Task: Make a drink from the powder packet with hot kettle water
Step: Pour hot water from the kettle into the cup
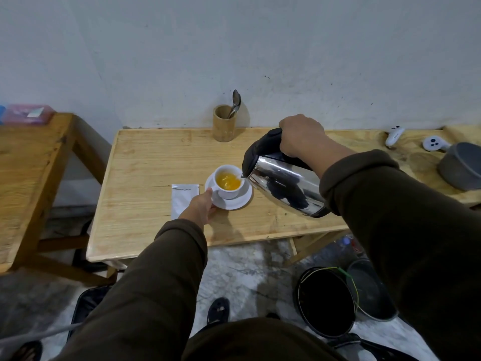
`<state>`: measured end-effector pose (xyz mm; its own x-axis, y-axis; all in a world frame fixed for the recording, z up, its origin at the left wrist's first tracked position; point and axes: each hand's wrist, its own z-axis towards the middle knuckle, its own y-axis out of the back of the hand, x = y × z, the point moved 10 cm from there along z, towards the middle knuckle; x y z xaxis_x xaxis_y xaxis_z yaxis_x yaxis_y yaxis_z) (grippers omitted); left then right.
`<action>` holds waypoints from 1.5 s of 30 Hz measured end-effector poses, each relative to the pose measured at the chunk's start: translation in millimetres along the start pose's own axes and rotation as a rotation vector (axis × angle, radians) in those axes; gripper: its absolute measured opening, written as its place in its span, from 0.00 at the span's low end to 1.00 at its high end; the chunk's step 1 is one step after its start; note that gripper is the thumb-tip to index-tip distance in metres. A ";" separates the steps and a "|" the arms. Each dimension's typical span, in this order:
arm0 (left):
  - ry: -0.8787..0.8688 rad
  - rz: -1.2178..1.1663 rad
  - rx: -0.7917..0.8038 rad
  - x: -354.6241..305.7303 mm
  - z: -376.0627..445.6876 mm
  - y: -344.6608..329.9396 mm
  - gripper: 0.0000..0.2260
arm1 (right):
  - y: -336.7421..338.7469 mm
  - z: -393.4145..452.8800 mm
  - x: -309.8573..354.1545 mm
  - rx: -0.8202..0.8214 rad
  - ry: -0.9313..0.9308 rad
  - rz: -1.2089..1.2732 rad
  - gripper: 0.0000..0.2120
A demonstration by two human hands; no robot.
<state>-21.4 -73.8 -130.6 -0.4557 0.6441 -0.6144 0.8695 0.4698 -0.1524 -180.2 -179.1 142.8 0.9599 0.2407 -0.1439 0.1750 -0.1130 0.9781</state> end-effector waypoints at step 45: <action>-0.356 0.621 -0.463 35.1 -16.0 -44.8 0.31 | -153.9 -61.3 -258.3 -0.519 -0.768 1.299 0.10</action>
<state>-79.4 -62.7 -133.0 0.2325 0.6746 -0.7006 0.7411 0.3435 0.5768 -468.6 -164.8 38.7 0.2970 -0.2920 0.9091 -0.7493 0.5189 0.4115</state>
